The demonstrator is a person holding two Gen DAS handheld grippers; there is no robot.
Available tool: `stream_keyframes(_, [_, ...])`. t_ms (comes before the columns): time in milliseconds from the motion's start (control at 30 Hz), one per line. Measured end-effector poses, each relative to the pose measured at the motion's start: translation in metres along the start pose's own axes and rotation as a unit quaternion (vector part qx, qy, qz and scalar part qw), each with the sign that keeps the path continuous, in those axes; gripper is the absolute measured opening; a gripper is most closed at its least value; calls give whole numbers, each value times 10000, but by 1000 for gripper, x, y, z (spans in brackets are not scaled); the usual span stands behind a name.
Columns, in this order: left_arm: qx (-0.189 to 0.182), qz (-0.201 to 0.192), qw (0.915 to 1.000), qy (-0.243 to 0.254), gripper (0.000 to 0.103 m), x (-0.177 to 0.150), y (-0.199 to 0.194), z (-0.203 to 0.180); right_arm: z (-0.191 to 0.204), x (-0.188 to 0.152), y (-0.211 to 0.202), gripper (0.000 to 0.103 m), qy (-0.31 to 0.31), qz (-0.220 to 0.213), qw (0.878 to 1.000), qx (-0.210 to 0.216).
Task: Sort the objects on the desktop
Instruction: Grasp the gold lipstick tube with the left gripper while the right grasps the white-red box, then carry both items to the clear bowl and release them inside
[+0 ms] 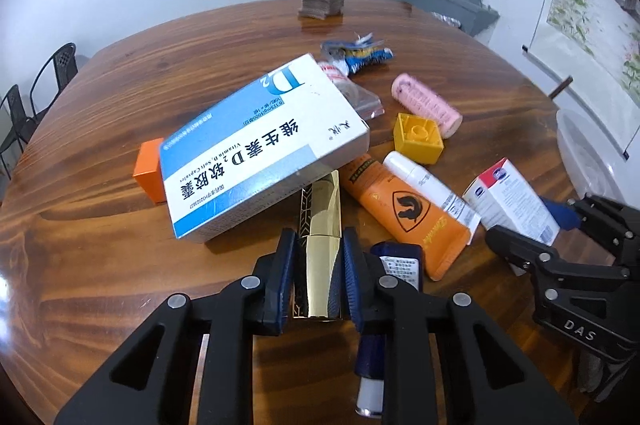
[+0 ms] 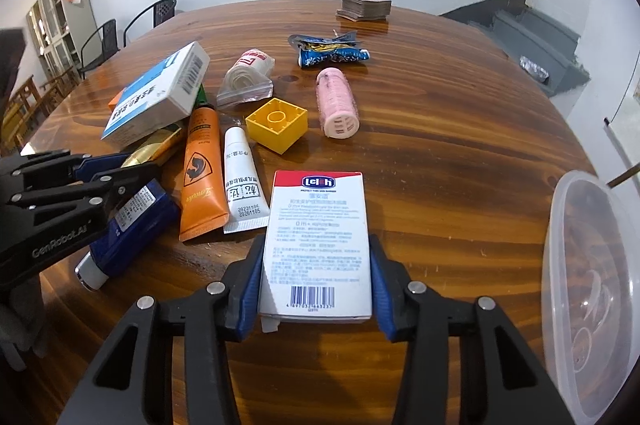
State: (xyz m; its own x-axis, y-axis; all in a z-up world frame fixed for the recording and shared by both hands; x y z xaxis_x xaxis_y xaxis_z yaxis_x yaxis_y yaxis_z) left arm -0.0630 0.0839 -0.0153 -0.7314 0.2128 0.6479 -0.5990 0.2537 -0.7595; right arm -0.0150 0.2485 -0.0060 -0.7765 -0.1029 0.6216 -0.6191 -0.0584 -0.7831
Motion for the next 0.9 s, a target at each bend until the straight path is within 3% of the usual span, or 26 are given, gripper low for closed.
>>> stream_keyframes(133, [-84,-220,9996,-140,25,-1,-19,0,-2,0,-4,50,208,-40,9992,329])
stream_keyframes(400, [-288,-360,9989,-54,25,3,-41,-24,-5,5,-26,50,407,-493,9969,460])
stream_keyframes(733, [-449,-468,9977,204,25,16,-57,-67,-39,3,-62,50,952,-1140,9884,329])
stream_keyframes(900, [-622,-493,9958,452,25,24,-60,-100,-74,-12,-83,50,1278,-1380,9822,-15])
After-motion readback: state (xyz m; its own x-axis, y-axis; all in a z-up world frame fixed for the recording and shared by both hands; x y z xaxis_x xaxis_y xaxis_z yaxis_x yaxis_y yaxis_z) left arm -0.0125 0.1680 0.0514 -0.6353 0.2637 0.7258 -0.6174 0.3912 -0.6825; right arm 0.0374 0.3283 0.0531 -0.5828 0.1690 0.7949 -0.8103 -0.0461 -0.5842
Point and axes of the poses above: each gripper's, at about its wrist camera, not at the fingertips, and y roughly the way its jaws point, z to its left, x to its top, the point moved 4 cm from there along y, roughly the way its jaws point, and after that the axes turned 1 degree about -x, right-handed, at the moved point
